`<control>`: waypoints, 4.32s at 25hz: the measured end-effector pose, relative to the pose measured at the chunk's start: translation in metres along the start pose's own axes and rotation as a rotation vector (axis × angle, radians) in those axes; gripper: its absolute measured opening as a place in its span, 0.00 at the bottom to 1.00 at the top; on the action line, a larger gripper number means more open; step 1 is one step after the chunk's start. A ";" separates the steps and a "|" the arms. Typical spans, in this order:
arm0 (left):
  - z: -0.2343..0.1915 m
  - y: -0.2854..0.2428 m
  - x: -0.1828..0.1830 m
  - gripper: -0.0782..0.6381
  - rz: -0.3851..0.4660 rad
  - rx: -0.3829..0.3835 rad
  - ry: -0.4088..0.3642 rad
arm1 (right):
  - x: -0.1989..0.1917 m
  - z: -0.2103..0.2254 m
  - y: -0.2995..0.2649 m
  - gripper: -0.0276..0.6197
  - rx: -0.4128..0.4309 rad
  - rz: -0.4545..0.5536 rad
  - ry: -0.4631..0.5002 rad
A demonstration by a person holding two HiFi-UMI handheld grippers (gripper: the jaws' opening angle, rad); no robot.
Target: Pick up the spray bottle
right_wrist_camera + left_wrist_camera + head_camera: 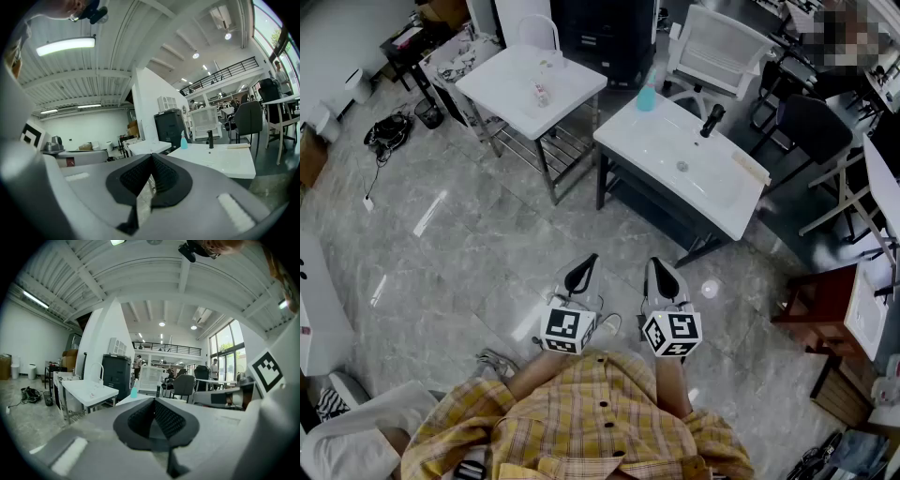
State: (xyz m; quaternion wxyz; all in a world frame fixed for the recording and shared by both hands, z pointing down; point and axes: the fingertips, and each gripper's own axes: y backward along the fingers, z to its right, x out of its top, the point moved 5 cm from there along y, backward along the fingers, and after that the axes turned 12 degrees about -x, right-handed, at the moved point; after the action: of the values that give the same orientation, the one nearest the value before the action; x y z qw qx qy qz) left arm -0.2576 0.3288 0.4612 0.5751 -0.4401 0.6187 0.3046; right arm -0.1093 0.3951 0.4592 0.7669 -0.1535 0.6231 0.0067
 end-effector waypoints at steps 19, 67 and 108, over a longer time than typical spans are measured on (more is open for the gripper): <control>-0.012 -0.048 0.001 0.11 0.002 0.021 -0.031 | 0.011 0.029 -0.045 0.03 0.035 0.039 -0.005; -0.260 -0.338 0.081 0.11 -0.101 -0.294 -0.027 | 0.095 0.064 -0.364 0.04 -0.312 0.024 -0.054; -0.322 -0.527 0.058 0.11 -0.234 -0.199 -0.027 | 0.097 0.165 -0.517 0.04 -0.259 -0.066 -0.093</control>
State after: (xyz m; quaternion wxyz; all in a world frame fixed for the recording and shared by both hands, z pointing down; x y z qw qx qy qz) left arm 0.0740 -0.1916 0.5220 0.5684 -0.5599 0.5223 0.3012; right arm 0.1745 -0.0750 0.5126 0.7685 -0.2710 0.5755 0.0687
